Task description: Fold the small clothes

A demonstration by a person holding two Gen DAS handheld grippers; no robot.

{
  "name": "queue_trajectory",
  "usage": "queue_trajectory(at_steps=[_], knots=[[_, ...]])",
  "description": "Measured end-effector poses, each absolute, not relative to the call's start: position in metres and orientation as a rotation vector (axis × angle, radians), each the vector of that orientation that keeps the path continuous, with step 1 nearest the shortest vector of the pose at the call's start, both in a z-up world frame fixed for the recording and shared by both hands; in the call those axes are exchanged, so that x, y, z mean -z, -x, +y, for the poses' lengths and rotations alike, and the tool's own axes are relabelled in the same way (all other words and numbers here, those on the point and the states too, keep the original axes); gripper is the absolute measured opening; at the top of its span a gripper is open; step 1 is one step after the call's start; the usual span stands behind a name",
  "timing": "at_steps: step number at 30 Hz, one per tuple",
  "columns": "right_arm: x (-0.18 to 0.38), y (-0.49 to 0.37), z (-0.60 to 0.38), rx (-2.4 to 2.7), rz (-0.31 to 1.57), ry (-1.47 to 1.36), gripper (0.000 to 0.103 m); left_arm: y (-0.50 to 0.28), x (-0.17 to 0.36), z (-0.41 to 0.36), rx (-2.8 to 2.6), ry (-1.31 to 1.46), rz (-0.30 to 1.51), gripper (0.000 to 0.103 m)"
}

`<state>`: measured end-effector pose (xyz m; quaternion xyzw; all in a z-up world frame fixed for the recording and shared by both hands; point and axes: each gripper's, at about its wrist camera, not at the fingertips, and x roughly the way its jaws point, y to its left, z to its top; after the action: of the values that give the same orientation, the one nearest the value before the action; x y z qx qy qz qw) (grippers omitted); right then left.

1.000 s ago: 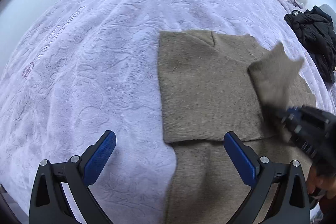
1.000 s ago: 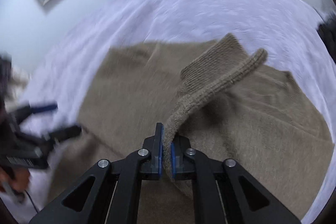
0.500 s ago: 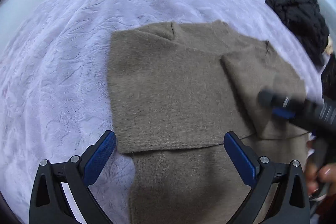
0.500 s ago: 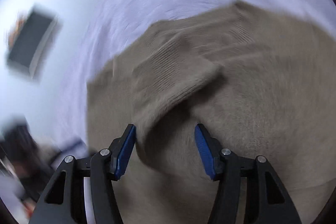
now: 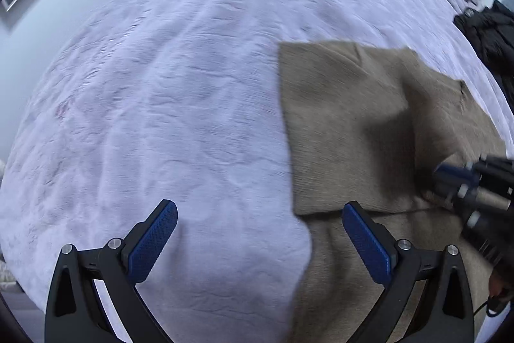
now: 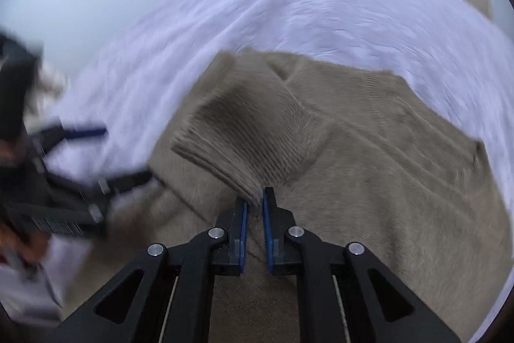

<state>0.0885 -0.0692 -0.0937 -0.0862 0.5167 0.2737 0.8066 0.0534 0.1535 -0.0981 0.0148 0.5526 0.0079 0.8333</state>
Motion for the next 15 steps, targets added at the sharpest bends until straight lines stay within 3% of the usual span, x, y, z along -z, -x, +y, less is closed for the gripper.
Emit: queue_trajectory(at_steps=[3, 5, 7, 15], knots=[[0.096, -0.070, -0.069, -0.578, 1.128, 0.212, 0.030, -0.056, 0.092, 0.158, -0.027, -0.033, 1.165, 0.103], [0.090, -0.065, -0.098, -0.542, 1.145, 0.073, 0.033, -0.055, 0.088, 0.154, -0.008, -0.032, 1.161, 0.103], [0.090, -0.058, -0.152, -0.447, 1.176, -0.180, 0.042, -0.057, 0.084, 0.144, 0.025, -0.026, 1.157, 0.103], [0.119, 0.039, -0.353, 0.049, 1.116, -0.908, 0.044, -0.091, 0.105, 0.072, 0.141, -0.024, 1.200, 0.103]])
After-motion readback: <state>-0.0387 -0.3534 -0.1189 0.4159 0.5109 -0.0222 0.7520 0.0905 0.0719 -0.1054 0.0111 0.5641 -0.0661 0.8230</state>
